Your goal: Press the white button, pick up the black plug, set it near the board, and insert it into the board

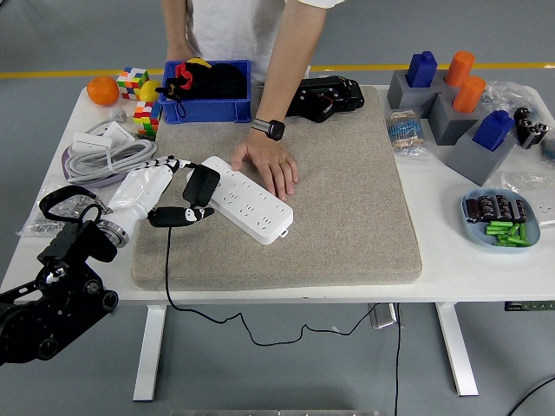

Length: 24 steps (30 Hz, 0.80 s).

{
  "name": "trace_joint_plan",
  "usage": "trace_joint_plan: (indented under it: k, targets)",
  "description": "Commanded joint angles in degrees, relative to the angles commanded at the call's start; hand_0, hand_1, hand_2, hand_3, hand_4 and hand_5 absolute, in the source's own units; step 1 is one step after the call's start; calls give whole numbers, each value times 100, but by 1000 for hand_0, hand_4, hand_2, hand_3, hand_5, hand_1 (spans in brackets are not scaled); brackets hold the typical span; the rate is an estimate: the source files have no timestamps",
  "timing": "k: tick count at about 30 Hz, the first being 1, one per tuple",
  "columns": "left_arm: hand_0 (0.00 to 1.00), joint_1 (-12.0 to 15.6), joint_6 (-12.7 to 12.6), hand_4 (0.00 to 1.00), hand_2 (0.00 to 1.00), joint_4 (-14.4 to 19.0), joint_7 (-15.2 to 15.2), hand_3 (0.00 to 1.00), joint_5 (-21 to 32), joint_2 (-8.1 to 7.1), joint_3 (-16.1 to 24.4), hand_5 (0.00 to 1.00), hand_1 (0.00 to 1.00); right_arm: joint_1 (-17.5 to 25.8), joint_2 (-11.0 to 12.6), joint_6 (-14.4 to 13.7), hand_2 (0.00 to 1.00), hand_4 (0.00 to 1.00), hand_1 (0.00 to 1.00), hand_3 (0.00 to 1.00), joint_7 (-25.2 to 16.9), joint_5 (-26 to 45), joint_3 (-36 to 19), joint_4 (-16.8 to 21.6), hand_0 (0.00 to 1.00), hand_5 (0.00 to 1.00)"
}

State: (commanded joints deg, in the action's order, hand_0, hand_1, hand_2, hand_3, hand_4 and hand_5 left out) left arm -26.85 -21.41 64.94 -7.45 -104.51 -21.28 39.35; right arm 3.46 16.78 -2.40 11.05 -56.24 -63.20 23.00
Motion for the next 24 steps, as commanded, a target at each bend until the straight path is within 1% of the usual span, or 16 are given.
trace_joint_plan:
  k: [5,9,15,24]
  targets:
    - [915,-6,6,888,846,-52,3,816,-18,19,-59,605,939,-3,4,2,648,668,638,590,2,4,31,2,698,410]
    - [910,1,-18,884,842,-32,26,811,-11,19,-106,602,934,2,9,1,648,668,640,590,1,11,52,-2,698,410]
    - [908,-13,-19,881,839,-38,18,806,-25,58,-136,595,931,0,10,0,649,668,638,590,1,11,79,-6,698,409]
    - [892,-65,-8,880,840,37,-5,798,-48,61,-253,587,926,6,13,1,648,668,638,590,0,11,78,-1,698,410]
